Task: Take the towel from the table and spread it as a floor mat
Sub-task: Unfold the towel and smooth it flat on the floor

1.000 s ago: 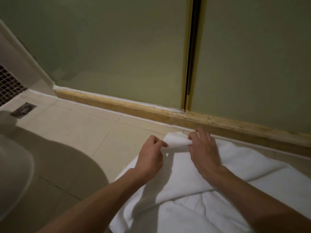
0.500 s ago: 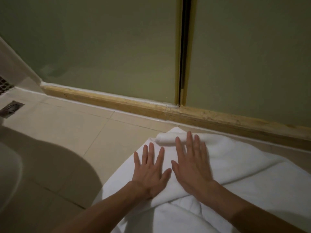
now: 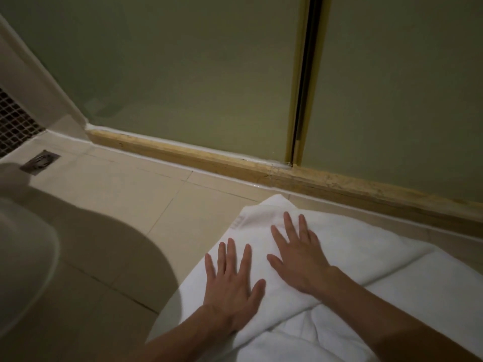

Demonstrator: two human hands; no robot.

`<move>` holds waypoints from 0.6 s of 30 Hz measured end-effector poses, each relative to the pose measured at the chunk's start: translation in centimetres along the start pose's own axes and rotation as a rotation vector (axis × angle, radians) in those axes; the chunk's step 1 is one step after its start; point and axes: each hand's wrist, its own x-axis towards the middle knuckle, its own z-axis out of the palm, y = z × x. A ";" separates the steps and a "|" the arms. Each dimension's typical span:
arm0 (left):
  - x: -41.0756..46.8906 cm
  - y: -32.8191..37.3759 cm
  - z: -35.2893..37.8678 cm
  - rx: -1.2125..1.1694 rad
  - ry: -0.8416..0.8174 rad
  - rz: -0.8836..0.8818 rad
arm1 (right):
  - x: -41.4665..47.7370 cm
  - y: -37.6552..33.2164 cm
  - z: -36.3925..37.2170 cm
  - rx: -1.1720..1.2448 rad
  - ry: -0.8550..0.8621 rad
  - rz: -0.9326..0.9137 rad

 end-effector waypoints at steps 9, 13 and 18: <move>-3.1 -0.7 0.6 0.020 -0.026 -0.007 | -3.3 -1.7 0.6 -0.048 -0.107 -0.089; 0.6 -0.3 -2.0 0.054 0.036 0.102 | -3.2 -0.1 -1.5 -0.015 -0.029 -0.096; 7.0 2.5 -5.3 0.057 0.028 0.198 | -3.5 2.6 -2.2 -0.098 0.032 0.095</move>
